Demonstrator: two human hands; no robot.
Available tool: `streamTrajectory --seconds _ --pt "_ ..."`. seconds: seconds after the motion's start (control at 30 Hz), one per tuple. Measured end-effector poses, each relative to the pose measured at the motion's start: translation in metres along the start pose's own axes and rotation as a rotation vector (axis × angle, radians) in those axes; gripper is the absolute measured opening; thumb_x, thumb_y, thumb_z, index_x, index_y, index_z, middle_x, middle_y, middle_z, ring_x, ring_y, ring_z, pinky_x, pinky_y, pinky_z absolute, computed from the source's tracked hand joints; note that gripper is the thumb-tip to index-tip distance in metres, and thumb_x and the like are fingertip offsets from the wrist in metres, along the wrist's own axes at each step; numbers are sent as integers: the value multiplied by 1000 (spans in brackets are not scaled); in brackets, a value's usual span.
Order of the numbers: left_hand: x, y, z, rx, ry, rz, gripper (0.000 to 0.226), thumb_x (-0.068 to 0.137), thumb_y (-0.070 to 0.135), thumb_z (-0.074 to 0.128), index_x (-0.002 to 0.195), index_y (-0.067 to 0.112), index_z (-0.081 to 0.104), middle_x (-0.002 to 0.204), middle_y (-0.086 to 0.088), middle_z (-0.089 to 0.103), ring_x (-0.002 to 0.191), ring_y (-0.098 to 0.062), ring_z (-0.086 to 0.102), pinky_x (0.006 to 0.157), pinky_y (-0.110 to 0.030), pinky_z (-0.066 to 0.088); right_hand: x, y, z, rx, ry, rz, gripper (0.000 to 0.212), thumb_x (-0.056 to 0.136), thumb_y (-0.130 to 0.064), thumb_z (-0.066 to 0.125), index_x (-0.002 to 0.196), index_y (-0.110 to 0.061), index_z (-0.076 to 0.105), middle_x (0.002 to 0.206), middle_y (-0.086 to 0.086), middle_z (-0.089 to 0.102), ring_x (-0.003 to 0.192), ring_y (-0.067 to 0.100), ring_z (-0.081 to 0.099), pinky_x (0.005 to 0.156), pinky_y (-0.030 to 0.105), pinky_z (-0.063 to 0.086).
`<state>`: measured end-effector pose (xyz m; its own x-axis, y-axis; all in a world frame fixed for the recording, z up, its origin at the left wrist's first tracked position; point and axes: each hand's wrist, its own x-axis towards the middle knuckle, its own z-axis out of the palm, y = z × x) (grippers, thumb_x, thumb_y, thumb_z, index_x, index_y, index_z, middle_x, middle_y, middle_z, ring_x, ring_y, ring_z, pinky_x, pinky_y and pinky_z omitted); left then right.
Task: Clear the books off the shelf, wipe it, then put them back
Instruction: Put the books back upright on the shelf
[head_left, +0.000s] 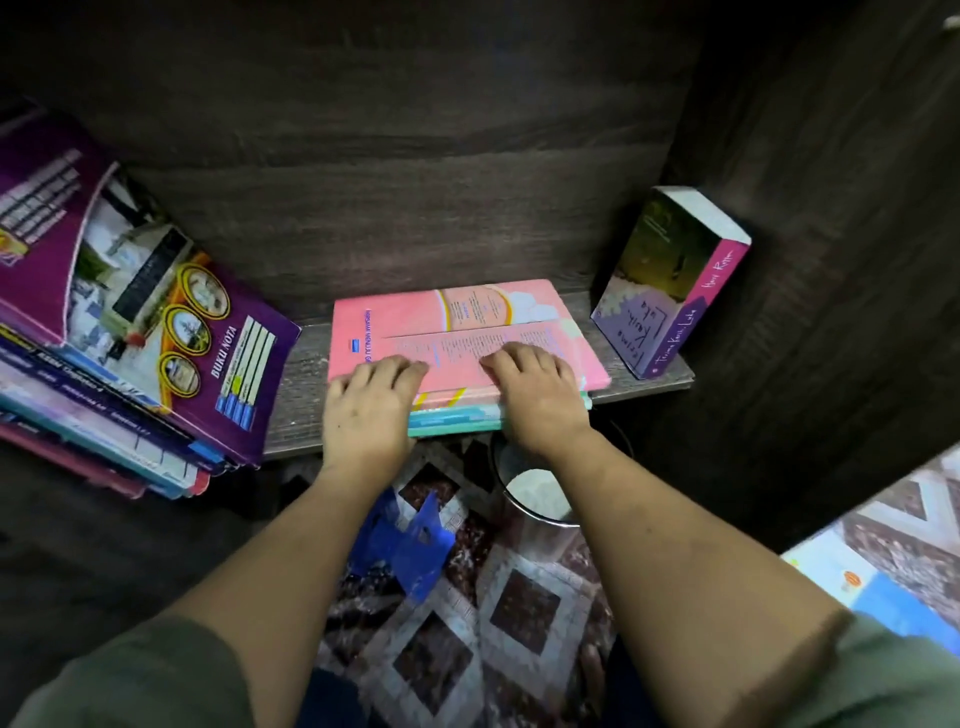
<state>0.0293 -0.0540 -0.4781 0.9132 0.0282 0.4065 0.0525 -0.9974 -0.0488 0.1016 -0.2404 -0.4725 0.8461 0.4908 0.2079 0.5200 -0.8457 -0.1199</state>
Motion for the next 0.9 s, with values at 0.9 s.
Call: streamTrajectory --seconds 0.9 --pt "-4 -2 -32 -58 -439 -61 68 91 42 61 149 27 29 157 0 27 142 -22 27 110 -40 32 -10 6 -11 -89 -225 146 94 74 -59 72 148 -42 17 156 8 19 143 36 16 115 55 13"
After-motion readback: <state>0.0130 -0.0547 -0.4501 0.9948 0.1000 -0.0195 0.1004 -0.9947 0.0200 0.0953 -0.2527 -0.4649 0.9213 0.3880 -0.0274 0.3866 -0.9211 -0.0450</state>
